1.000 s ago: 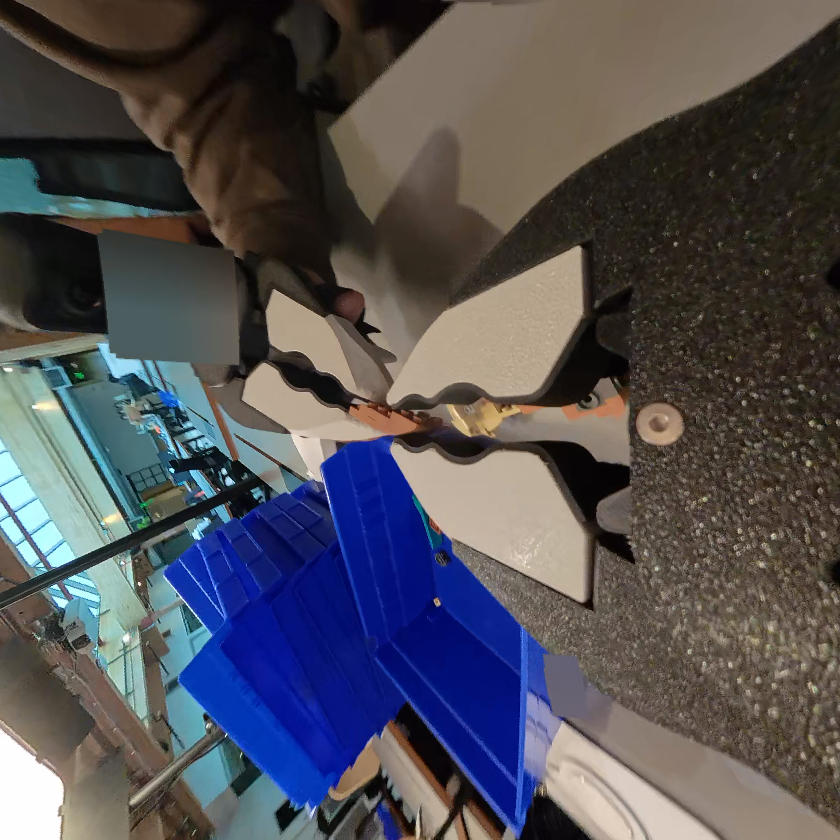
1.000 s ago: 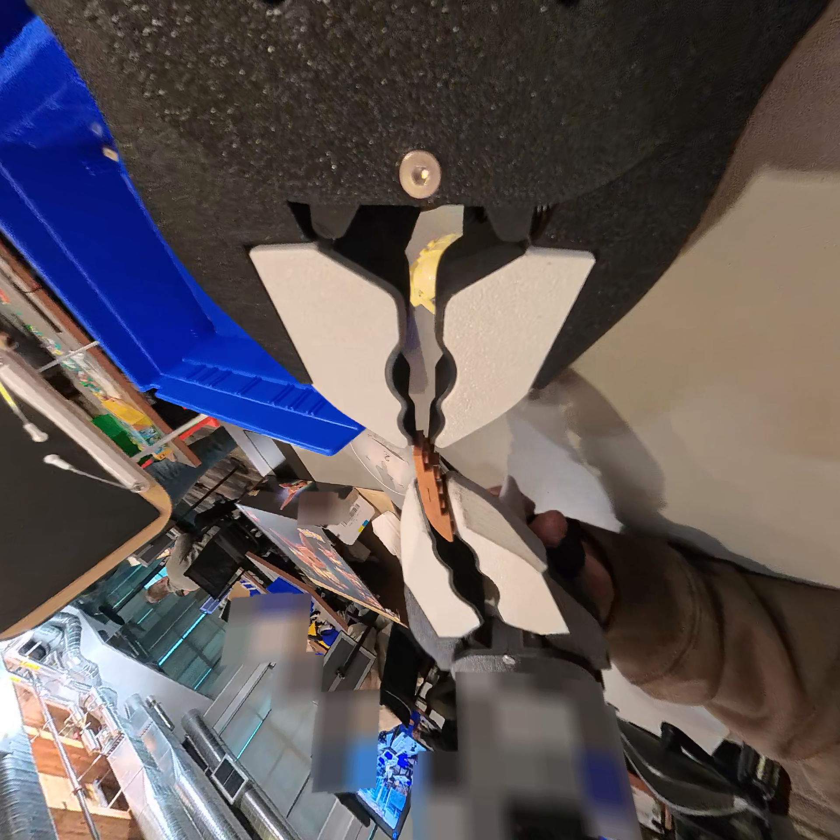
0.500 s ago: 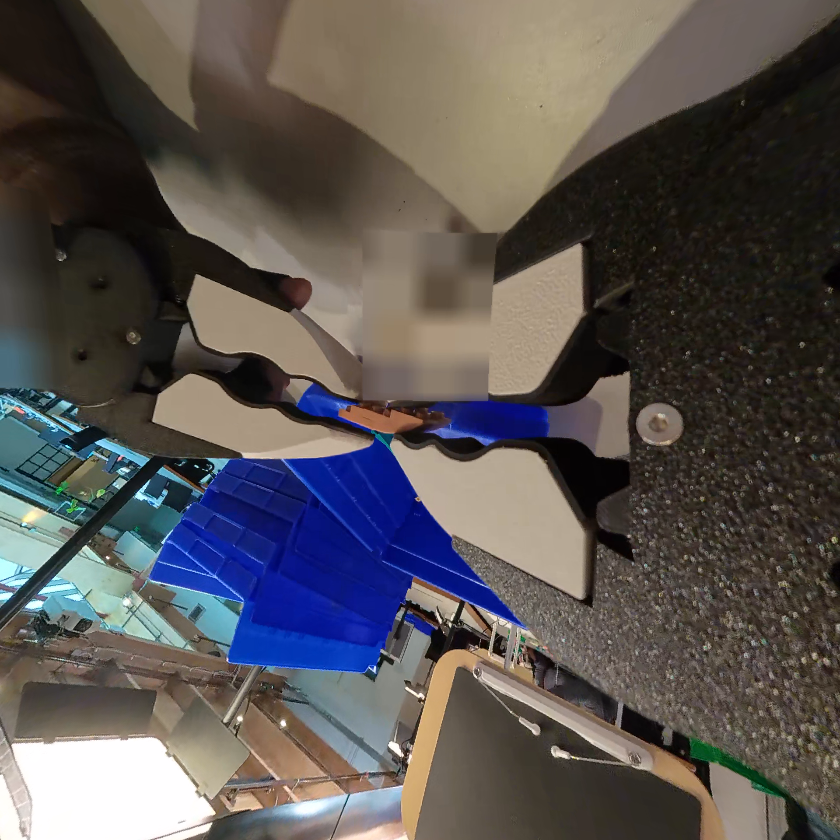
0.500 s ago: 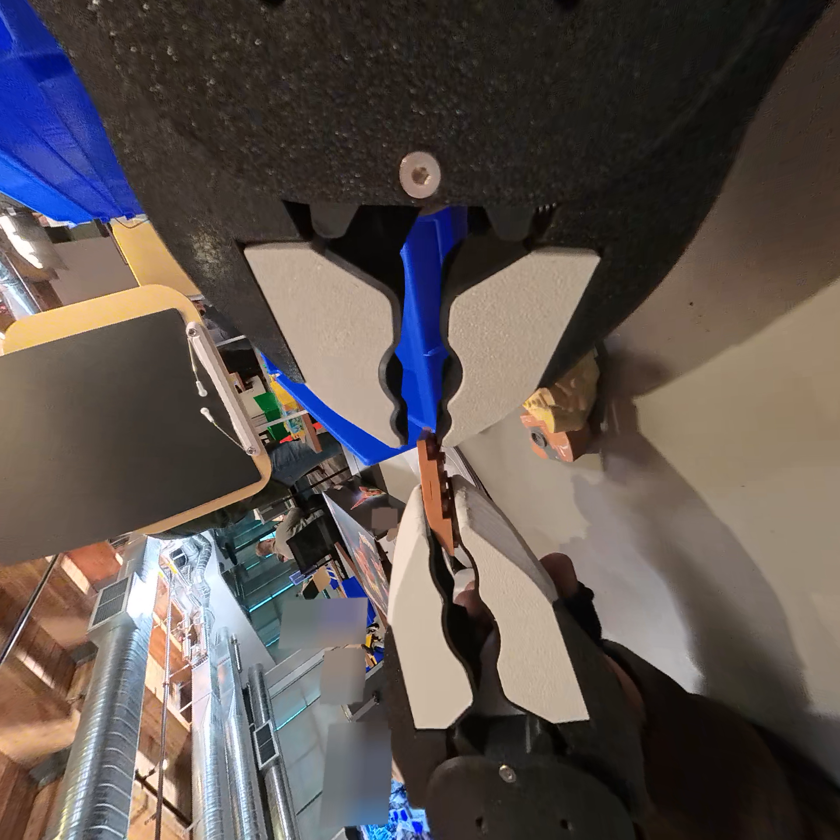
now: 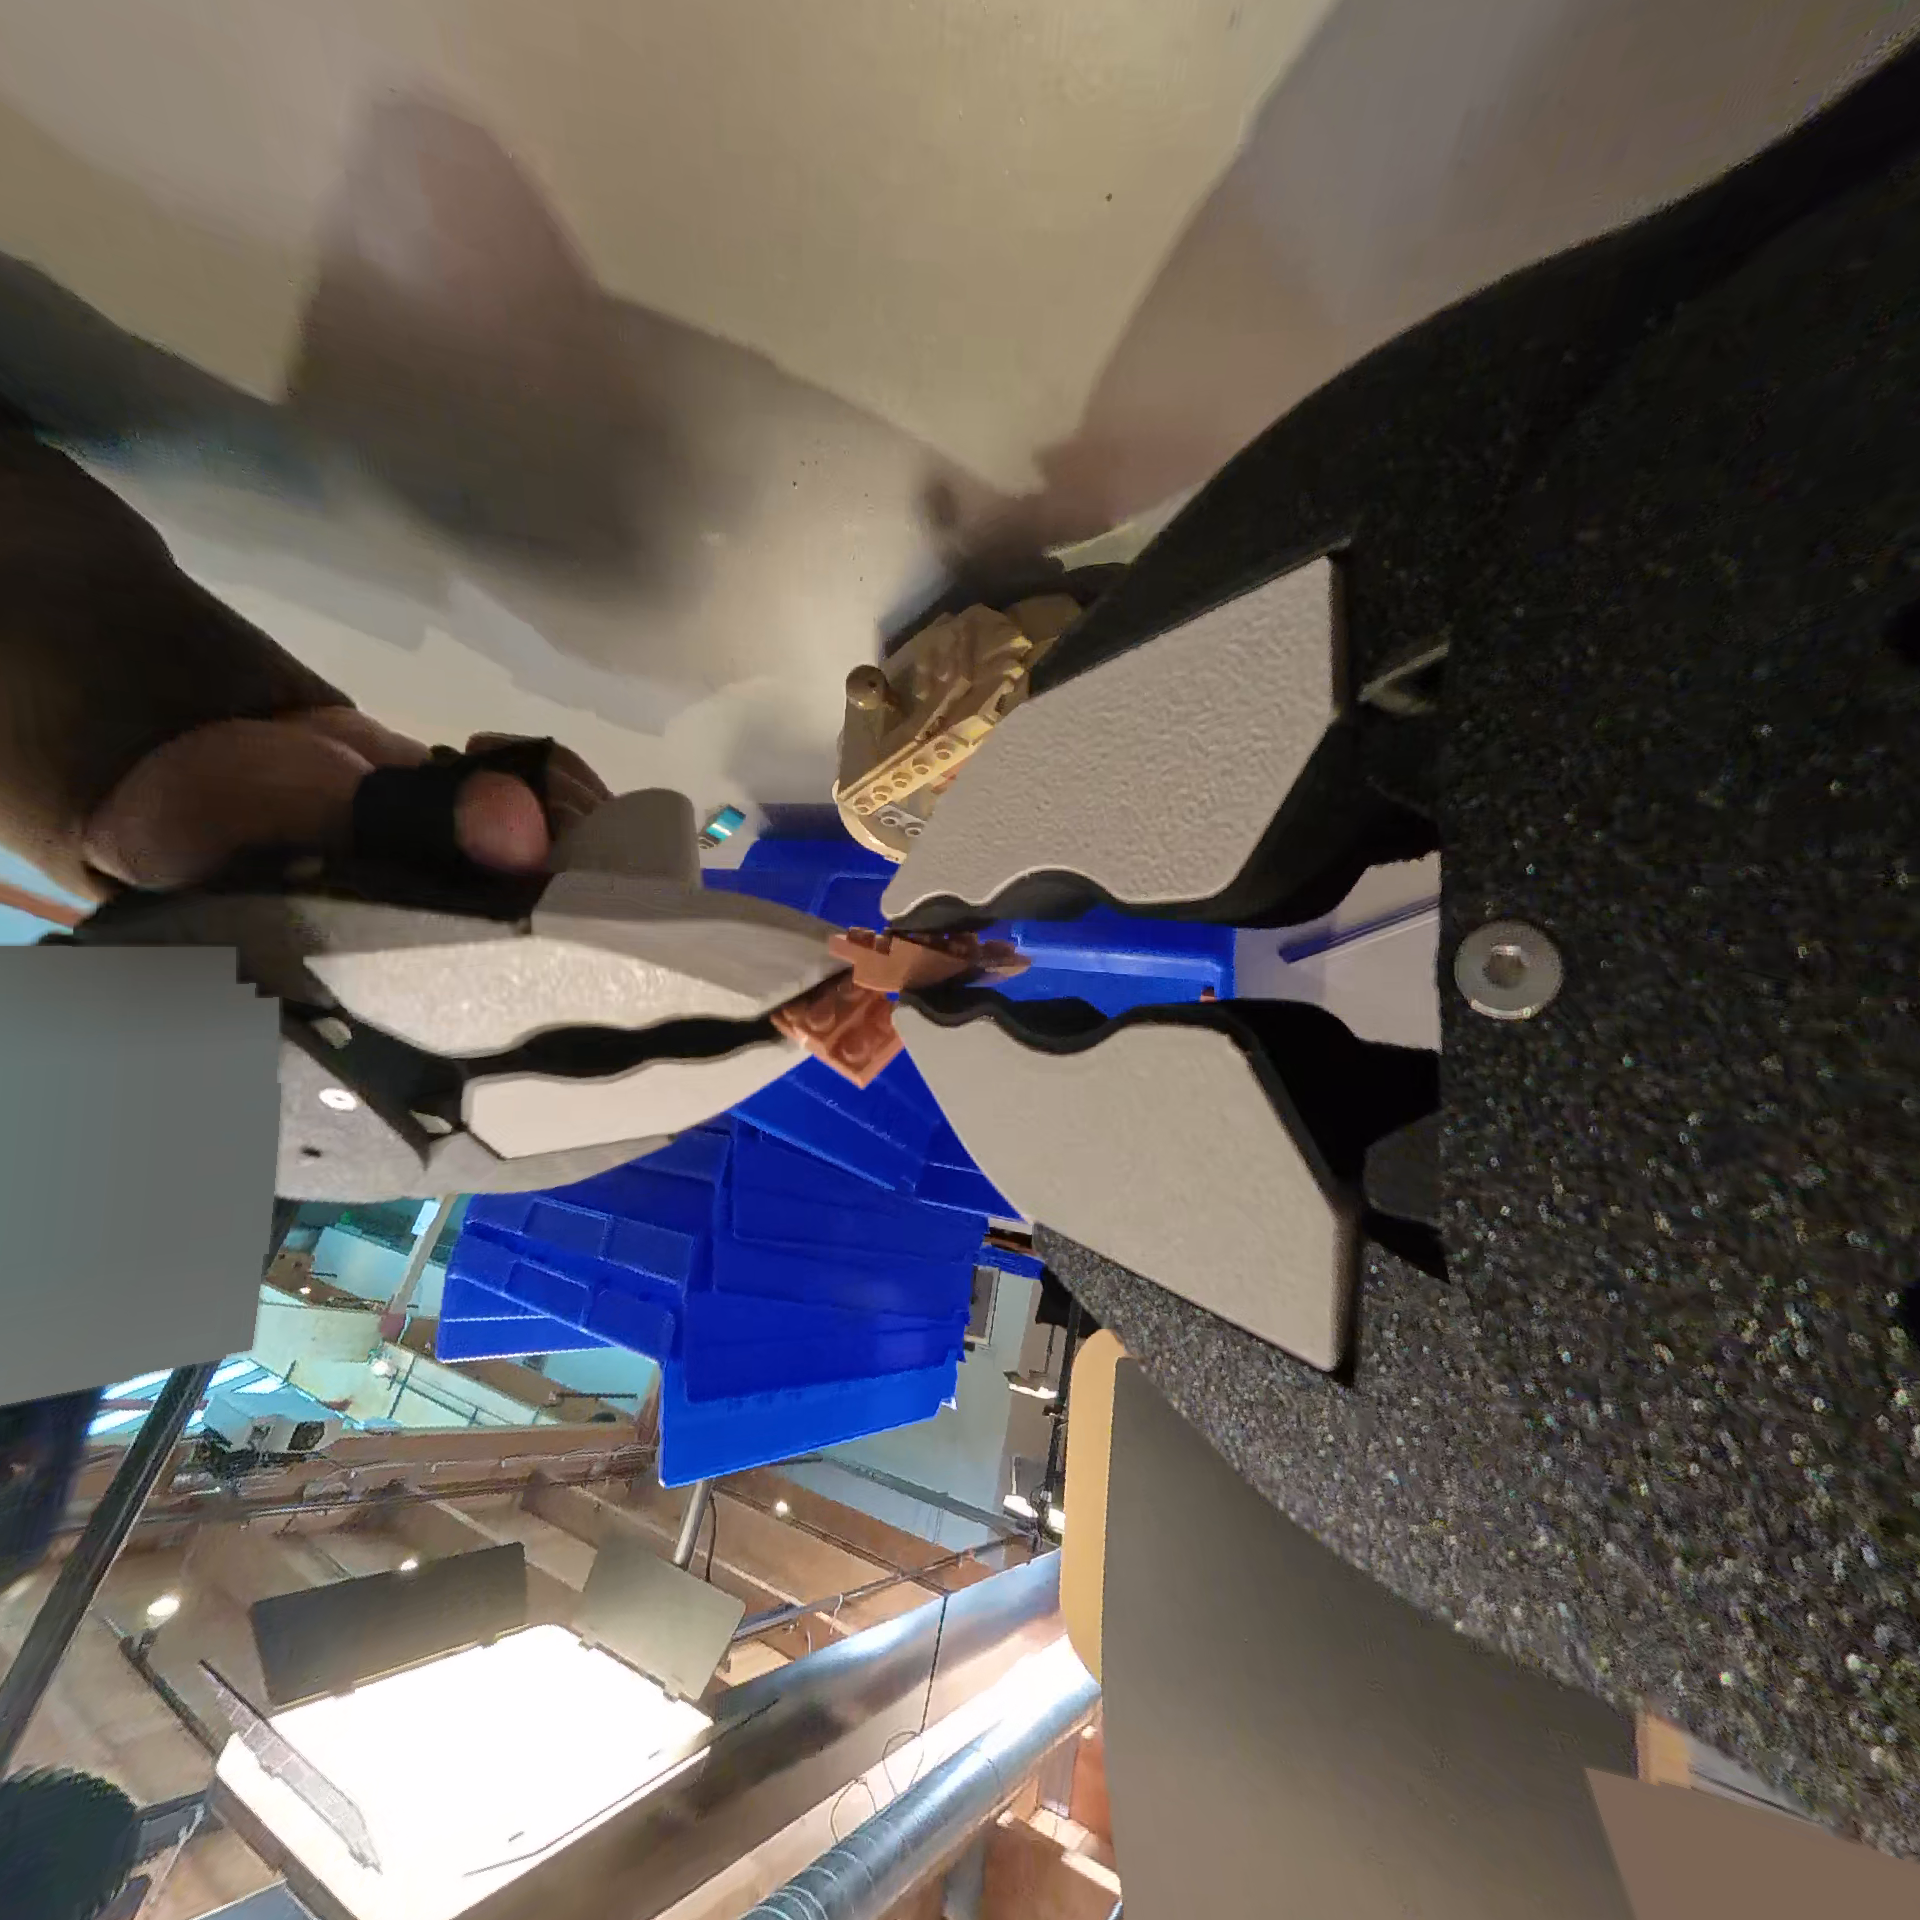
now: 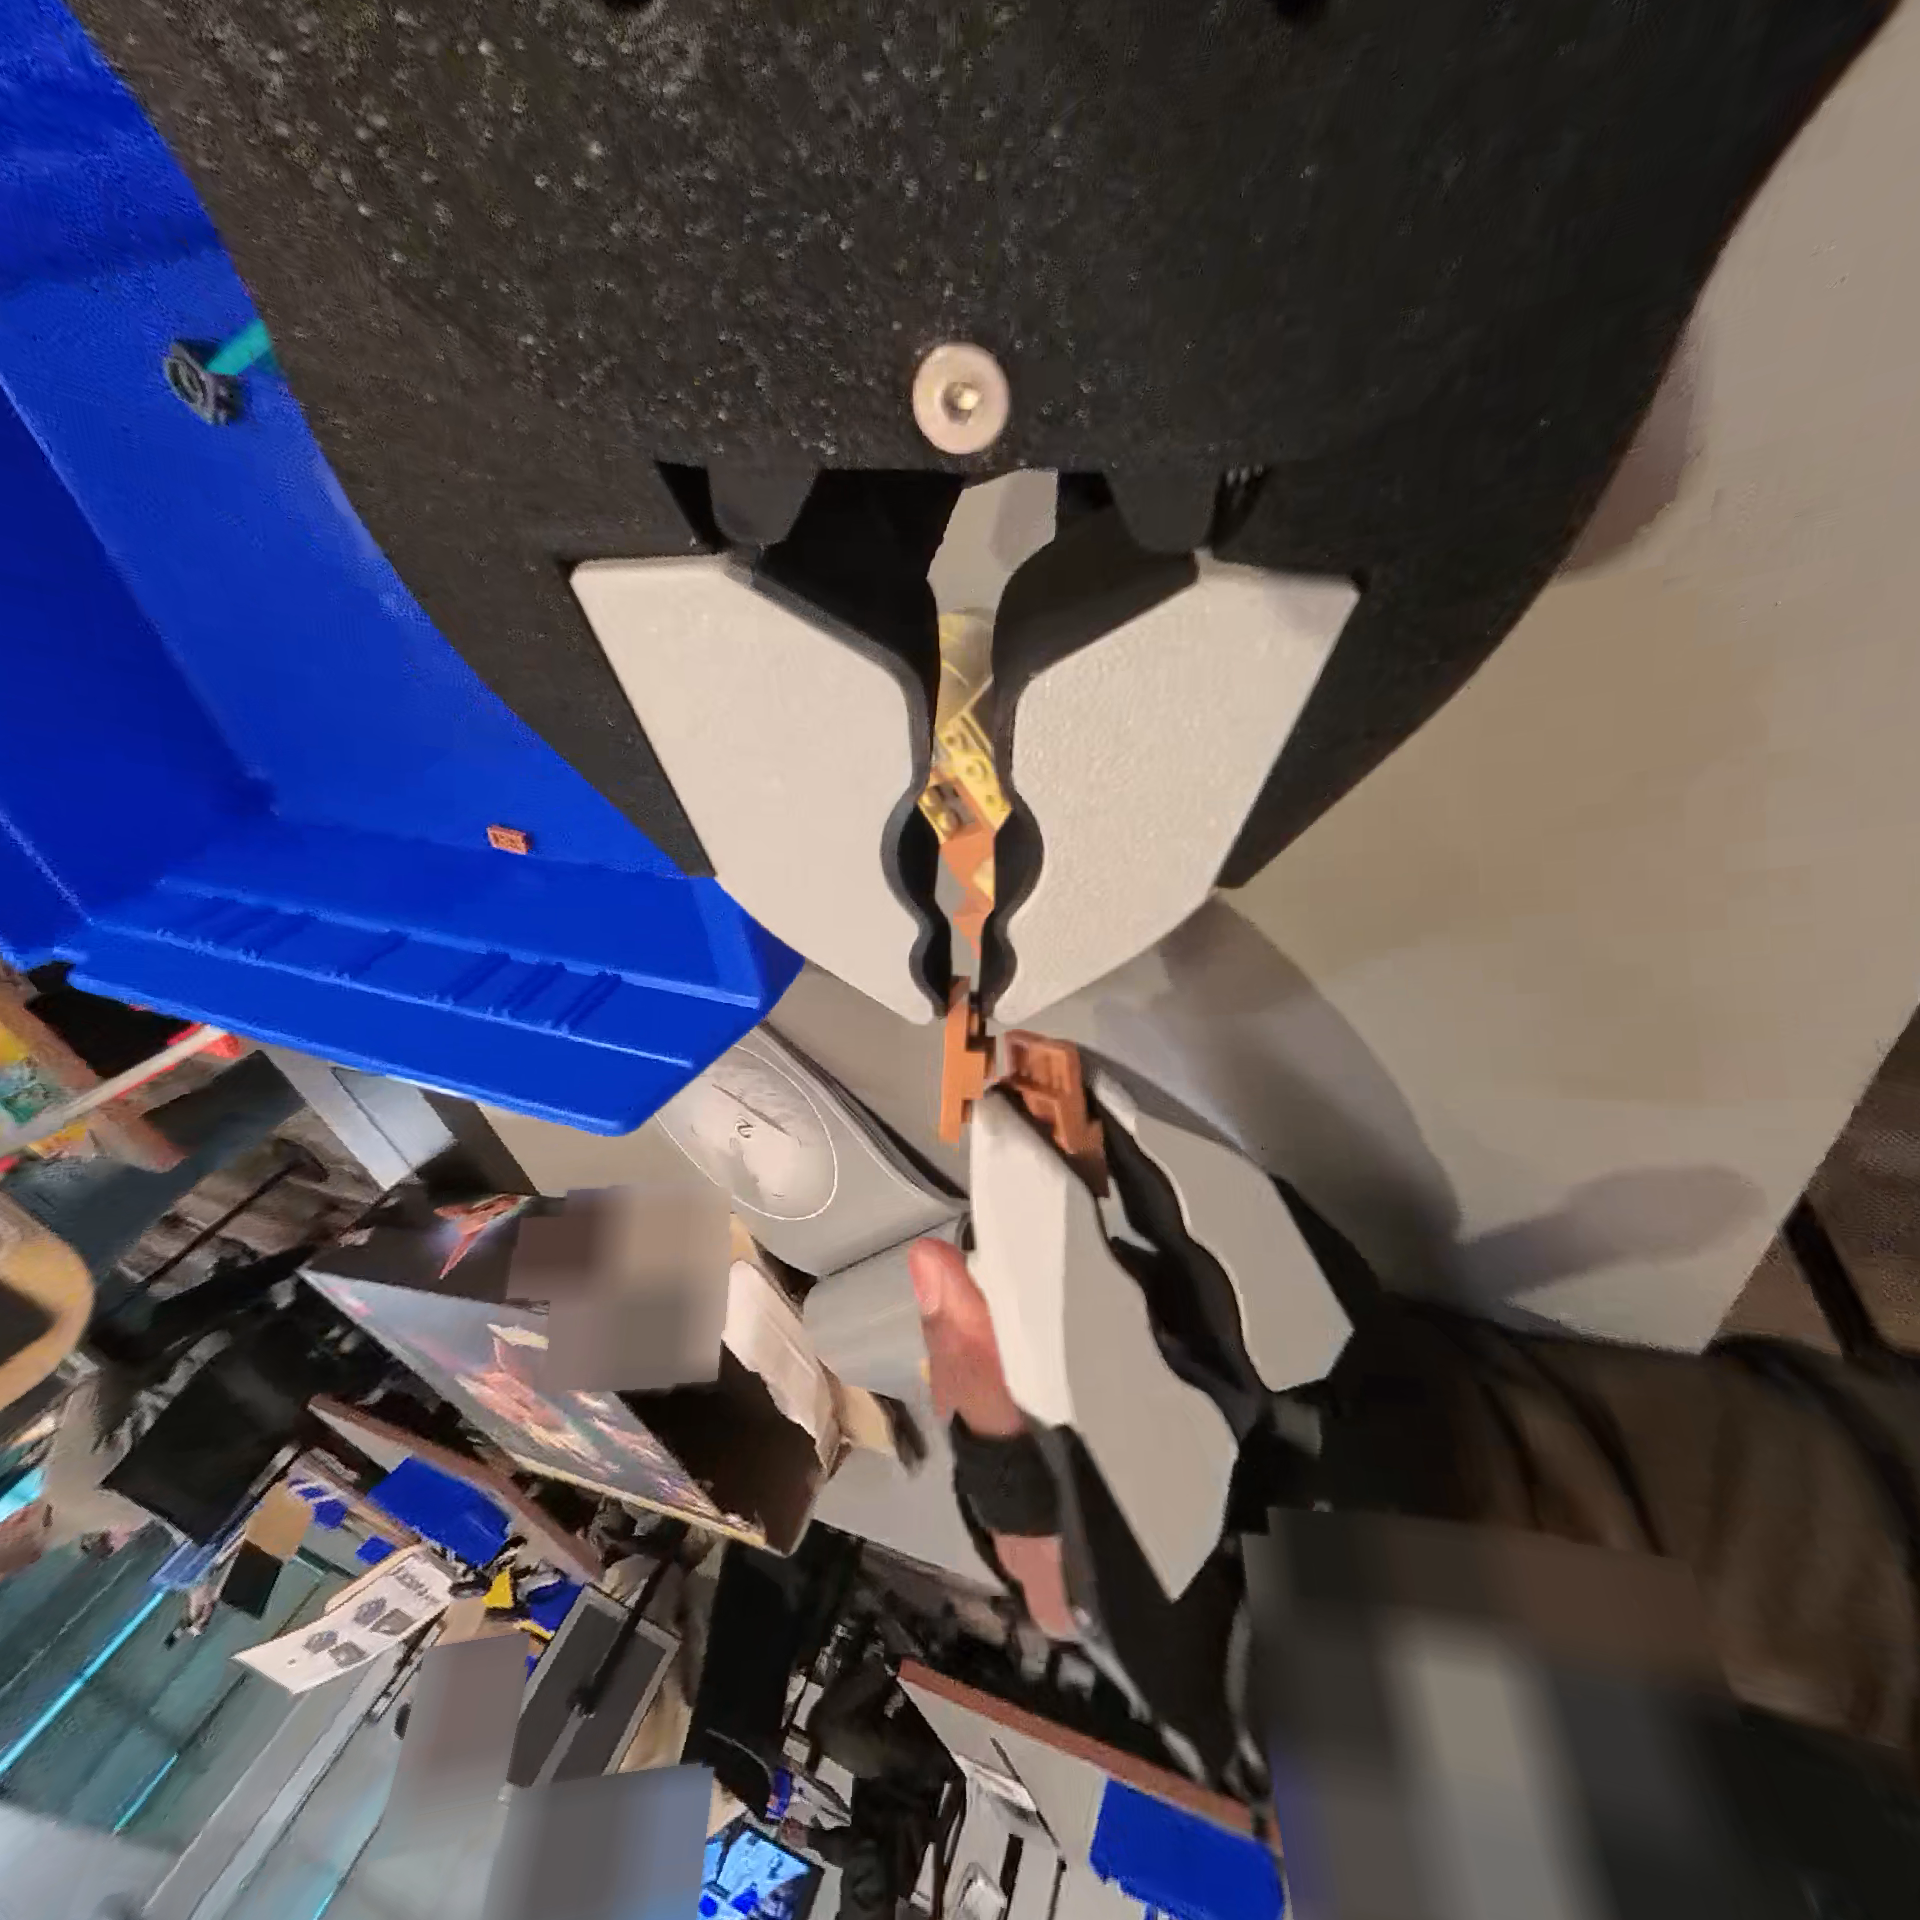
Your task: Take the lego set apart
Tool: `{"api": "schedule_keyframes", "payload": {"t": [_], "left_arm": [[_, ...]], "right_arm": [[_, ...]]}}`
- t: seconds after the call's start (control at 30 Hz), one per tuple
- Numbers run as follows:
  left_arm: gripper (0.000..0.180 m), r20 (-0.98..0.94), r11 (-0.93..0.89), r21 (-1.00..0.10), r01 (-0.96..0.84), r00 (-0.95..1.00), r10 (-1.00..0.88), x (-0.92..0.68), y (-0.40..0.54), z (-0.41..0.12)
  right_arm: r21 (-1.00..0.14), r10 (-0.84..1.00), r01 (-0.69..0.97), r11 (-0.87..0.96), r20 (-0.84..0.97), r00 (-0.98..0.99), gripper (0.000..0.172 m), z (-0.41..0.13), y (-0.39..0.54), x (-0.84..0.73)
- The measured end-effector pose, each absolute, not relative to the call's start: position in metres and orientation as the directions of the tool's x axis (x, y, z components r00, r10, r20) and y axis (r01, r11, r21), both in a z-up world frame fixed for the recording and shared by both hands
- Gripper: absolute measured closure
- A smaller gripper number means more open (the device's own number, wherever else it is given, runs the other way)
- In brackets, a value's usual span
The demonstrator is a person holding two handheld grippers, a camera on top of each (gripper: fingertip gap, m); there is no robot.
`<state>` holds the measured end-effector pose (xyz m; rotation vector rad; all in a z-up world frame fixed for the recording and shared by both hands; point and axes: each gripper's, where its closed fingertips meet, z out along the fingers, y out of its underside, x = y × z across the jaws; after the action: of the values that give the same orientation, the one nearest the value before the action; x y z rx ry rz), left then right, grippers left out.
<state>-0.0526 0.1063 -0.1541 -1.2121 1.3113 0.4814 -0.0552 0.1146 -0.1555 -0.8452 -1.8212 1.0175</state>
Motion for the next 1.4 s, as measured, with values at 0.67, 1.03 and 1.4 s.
{"api": "schedule_keyframes", "payload": {"t": [0.67, 1.03, 1.4], "left_arm": [[0.170, -0.605, 0.235, -0.577, -0.783, 0.216, -0.767, -0.026, 0.084, -0.217], [0.159, -0.544, 0.167, -0.604, -0.779, 0.249, -0.801, -0.028, 0.085, -0.226], [0.162, -0.382, 0.092, -0.897, -0.431, 0.656, -0.651, -0.065, 0.113, -0.143]], "right_arm": [[-0.971, 0.933, 0.206, 0.125, 0.045, -0.357, 0.167, -0.150, 0.136, -0.058], [-0.920, 0.929, 0.244, 0.306, 0.234, -0.287, 0.167, -0.165, 0.144, -0.063], [-0.895, 0.876, 0.226, 0.385, 0.277, -0.395, 0.167, -0.170, 0.123, -0.057]]}}
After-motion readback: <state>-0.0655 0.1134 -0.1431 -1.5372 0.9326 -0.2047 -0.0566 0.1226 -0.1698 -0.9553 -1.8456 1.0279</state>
